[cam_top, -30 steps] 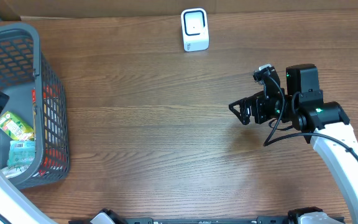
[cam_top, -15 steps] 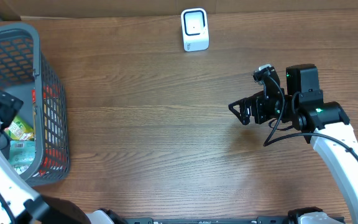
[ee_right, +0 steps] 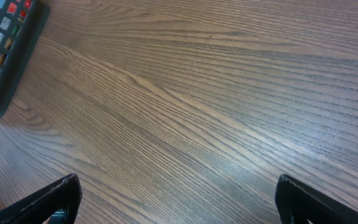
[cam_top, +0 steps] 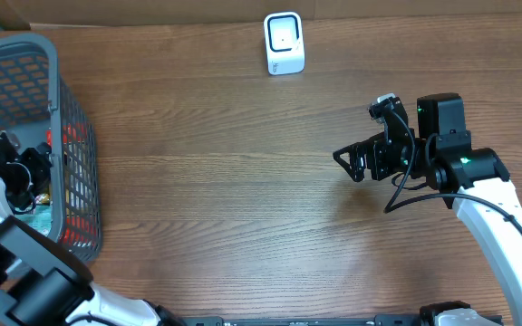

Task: Scan the item barcode
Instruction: 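Grasp the orange-and-tan spaghetti package in the basket with left gripper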

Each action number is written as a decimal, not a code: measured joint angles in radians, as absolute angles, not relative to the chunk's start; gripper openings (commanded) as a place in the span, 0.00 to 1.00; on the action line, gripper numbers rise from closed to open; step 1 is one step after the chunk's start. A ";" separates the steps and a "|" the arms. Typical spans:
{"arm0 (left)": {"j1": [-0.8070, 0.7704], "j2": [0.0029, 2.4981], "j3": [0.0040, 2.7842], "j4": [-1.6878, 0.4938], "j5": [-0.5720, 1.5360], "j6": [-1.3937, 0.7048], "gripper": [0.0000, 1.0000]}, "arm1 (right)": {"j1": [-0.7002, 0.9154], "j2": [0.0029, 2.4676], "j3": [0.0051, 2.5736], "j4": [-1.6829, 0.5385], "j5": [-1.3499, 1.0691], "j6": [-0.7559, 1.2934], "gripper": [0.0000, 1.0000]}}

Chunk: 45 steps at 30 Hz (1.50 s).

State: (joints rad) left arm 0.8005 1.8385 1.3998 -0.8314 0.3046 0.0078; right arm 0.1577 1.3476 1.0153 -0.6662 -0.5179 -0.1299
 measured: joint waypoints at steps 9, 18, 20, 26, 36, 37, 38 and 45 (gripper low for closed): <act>0.801 1.991 1.407 -0.766 0.380 0.086 0.81 | 0.158 1.348 1.015 -0.666 -0.519 -0.130 1.00; 0.801 2.038 1.419 -0.717 0.484 0.092 0.09 | 0.158 1.348 1.015 -0.666 -0.520 -0.130 1.00; 0.801 2.039 1.422 -0.712 0.503 0.087 0.04 | 0.158 1.348 1.015 -0.666 -0.520 -0.130 1.00; 0.805 2.039 1.431 -0.715 0.512 0.073 0.04 | 0.158 1.348 1.015 -0.666 -0.520 -0.130 1.00; 0.805 2.116 1.710 -1.039 0.440 0.023 0.04 | 0.158 1.348 1.015 -0.665 -0.520 -0.130 1.00; 0.805 2.124 1.756 -1.080 0.430 0.017 0.04 | 0.158 1.348 1.015 -0.666 -0.520 -0.130 1.00; 0.805 2.130 1.813 -1.122 0.422 0.008 0.04 | 0.158 1.348 1.015 -0.665 -0.520 -0.130 1.00; 0.797 2.132 2.206 -1.365 0.379 -0.031 0.04 | 0.158 1.348 1.015 -0.663 -0.520 -0.129 1.00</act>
State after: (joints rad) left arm 0.7971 2.1323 2.2059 -1.3655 0.3794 -0.0311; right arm 0.1577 1.3476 1.0153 -0.6632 -0.5198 -0.1291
